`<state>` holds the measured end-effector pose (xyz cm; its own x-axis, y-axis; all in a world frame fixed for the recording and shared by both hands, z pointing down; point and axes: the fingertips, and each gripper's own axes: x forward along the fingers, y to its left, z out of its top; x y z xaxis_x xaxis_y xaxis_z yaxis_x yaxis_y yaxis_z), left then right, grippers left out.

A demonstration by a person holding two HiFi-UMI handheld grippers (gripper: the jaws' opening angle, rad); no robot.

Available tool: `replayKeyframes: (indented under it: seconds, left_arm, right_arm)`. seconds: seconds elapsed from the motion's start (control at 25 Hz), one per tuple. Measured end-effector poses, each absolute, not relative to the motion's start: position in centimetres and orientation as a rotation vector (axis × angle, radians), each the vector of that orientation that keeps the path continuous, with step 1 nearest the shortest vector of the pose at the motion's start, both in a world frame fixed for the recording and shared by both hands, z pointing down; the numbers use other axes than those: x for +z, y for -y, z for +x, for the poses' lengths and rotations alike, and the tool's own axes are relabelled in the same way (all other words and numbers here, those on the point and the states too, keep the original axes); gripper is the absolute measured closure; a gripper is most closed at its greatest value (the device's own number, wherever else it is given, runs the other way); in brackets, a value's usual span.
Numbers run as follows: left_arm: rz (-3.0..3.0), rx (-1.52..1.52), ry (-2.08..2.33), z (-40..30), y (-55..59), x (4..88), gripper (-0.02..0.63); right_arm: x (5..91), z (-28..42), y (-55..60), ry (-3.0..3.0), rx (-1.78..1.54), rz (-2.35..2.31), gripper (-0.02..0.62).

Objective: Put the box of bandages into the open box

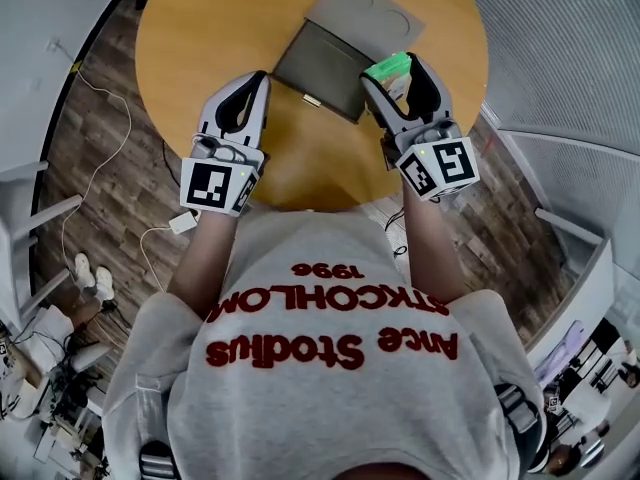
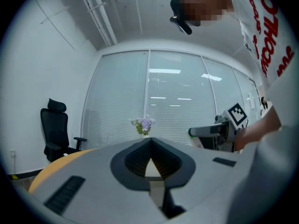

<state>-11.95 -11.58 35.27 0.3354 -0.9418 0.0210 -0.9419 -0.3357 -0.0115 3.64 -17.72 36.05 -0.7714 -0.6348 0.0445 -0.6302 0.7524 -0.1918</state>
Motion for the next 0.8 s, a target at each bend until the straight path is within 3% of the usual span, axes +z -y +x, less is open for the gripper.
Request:
replayKeyframes:
  seconds: [0.8]
  left_arm:
    - [2.43, 0.107, 1.759, -13.1, 12.0, 41.0, 0.603]
  right_arm:
    - [54.7, -3.1, 20.7, -3.445, -0.469, -1.037, 0.238]
